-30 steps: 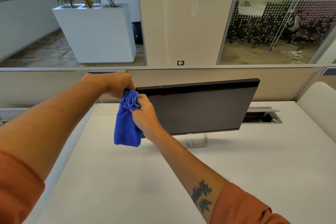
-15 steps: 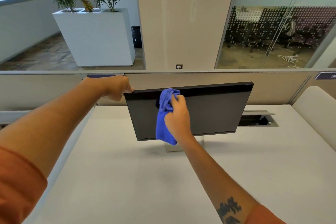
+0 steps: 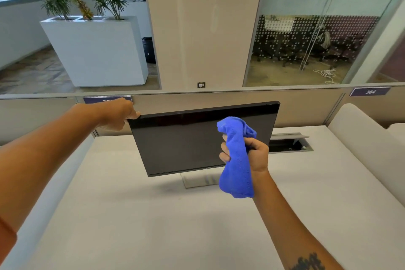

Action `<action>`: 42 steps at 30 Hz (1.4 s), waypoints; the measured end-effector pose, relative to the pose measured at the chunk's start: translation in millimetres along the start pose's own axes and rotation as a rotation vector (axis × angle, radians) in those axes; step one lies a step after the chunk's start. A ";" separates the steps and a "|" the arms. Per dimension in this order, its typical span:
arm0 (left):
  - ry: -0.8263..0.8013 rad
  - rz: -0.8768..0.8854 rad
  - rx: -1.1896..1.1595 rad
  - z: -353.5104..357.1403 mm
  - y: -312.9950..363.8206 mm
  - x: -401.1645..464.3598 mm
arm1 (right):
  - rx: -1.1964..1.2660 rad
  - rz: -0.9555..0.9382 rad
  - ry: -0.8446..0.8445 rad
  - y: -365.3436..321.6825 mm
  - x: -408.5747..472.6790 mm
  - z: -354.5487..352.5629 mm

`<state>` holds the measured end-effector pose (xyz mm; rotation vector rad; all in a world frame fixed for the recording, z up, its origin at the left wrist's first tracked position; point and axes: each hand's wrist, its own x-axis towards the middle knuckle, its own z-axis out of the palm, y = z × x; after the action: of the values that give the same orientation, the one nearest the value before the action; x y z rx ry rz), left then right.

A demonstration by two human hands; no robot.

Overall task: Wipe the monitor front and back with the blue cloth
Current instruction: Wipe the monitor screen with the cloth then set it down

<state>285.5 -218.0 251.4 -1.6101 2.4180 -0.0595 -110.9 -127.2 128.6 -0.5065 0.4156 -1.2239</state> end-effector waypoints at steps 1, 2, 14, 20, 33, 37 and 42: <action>-0.004 -0.001 0.010 -1.0 1.3 -0.1 | -0.007 0.010 -0.014 -2.2 -2.8 -3.2; -0.006 -0.002 0.015 -1.8 2.9 -0.2 | -0.013 0.026 -0.020 -3.9 -5.9 -6.0; -0.023 -0.064 0.019 -6.5 23.7 -15.4 | -0.461 0.341 0.357 12.1 -63.0 -101.5; -0.006 -0.094 -0.004 -4.0 33.9 -22.6 | -1.073 0.574 0.318 28.3 -106.6 -143.2; 0.063 -0.176 -0.090 13.4 42.6 -27.3 | -1.649 0.736 0.195 40.7 -157.8 -183.0; 0.115 -0.186 -0.147 19.6 44.2 -26.9 | -1.852 0.718 0.107 25.9 -156.1 -185.1; 0.166 -0.293 -0.302 15.1 55.2 -25.7 | -1.856 0.541 0.131 -14.7 -124.5 -167.7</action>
<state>248.3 -171.2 232.1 -2.1646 2.3779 0.1339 -252.0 -35.8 3.8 -1.7022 1.6677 -0.0112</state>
